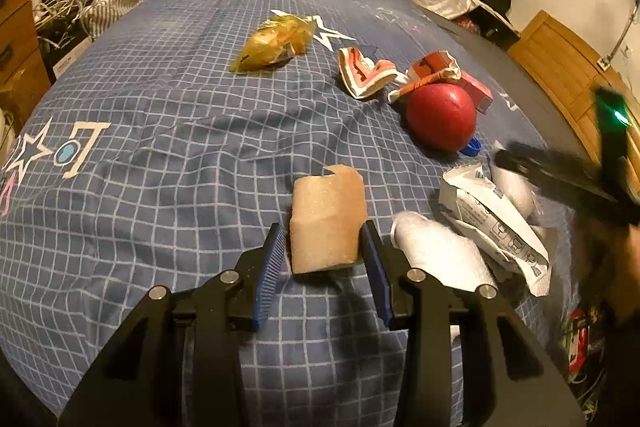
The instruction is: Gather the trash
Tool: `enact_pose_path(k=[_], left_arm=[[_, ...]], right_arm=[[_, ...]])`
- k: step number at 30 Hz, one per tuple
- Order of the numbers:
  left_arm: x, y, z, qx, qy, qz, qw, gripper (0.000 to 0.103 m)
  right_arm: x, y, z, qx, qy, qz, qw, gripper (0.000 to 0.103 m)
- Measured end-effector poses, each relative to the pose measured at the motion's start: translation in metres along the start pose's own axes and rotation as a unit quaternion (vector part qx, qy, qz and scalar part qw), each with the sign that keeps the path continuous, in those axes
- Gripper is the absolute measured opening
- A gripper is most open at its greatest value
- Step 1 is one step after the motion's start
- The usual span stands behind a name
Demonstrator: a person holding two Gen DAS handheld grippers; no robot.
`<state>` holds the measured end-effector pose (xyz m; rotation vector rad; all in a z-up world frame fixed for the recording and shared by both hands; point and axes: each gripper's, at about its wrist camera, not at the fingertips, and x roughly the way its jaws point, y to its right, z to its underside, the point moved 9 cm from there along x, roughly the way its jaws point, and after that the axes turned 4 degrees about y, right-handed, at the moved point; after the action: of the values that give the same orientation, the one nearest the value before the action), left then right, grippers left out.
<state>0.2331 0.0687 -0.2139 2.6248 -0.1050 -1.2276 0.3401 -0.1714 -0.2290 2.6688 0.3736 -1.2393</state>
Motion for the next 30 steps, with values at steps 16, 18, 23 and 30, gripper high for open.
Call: enact_pose_path(k=[16, 18, 23, 30], left_arm=[[0.025, 0.018, 0.000, 0.030, -0.014, -0.017, 0.9993, 0.037], [0.026, 0.018, 0.000, 0.030, -0.012, -0.019, 0.9993, 0.036], [0.025, 0.018, 0.001, 0.025, -0.009, -0.017, 0.9995, 0.035], [0.025, 0.016, 0.002, 0.021, -0.011, -0.008, 0.9997, 0.035]], right_arm=[[0.061, 0.007, -0.010, -0.029, -0.052, -0.009, 0.998, 0.006], [0.051, 0.005, -0.004, -0.023, -0.041, -0.011, 0.999, 0.005], [0.017, 0.008, 0.005, -0.001, -0.015, -0.040, 0.999, 0.005], [0.010, 0.020, 0.002, -0.044, -0.019, -0.040, 0.998, 0.052]])
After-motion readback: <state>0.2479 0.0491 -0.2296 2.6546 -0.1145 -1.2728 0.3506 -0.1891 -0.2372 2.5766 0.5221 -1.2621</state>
